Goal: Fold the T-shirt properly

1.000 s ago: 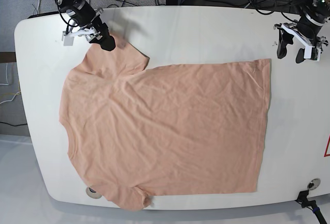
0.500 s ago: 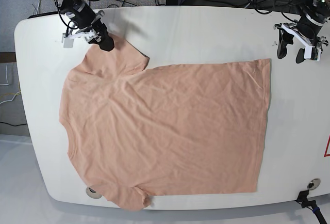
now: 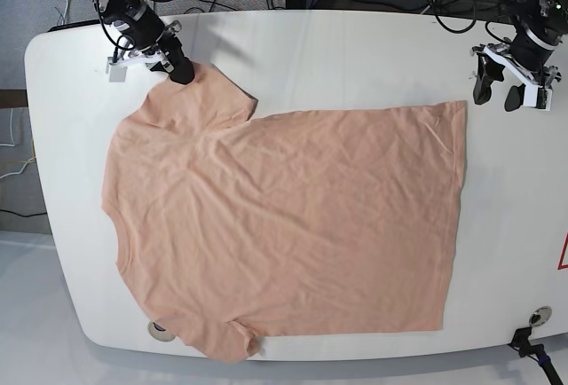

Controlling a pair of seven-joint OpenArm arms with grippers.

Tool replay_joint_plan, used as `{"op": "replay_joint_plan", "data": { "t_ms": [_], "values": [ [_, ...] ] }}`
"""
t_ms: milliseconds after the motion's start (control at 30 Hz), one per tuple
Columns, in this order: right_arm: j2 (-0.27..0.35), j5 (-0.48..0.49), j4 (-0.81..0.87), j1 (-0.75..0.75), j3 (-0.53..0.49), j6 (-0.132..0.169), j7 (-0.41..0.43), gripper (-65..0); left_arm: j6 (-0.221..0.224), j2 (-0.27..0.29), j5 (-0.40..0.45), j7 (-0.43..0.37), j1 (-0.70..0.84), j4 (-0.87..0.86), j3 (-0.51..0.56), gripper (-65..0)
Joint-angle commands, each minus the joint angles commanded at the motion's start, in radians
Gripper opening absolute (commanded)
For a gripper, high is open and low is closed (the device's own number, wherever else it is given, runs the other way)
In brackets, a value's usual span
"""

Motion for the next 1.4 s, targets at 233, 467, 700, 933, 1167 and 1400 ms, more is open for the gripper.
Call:
{"op": "replay_joint_plan", "data": {
  "t_ms": [233, 467, 700, 933, 1167, 1400],
  "values": [
    [0.018, 0.0, 0.0, 0.0, -0.003, 0.0, 0.0, -65.0, 0.0, 0.0, -0.069, 0.137, -0.107, -0.137, -0.006, -27.3],
    [0.021, 0.0, 0.0, 0.0, -0.003, 0.0, 0.0, -65.0, 0.0, 0.002, -0.069, 0.143, -0.129, -0.241, 0.063, -27.3],
    [0.021, 0.002, 0.0, 0.002, -0.003, 0.0, 0.0, -65.0, 0.0, 0.046, -0.064, 0.141, -0.129, -0.244, 0.086, -27.5],
    [0.021, 0.002, 0.0, 0.002, -0.003, 0.0, 0.0, -65.0, 0.0, 0.066, -0.063, 0.141, -0.161, -0.33, 0.094, -27.7],
    [0.021, 0.002, 0.0, 0.0, -0.003, 0.0, 0.0, -65.0, 0.0, 0.071, -0.049, 0.141, -0.215, -0.37, 0.095, -27.9],
    [0.021, 0.002, 0.0, 0.002, -0.003, 0.0, 0.0, -65.0, 0.0, 0.072, -0.003, 0.141, -0.267, -0.399, 0.118, -28.0]
  ]
}}
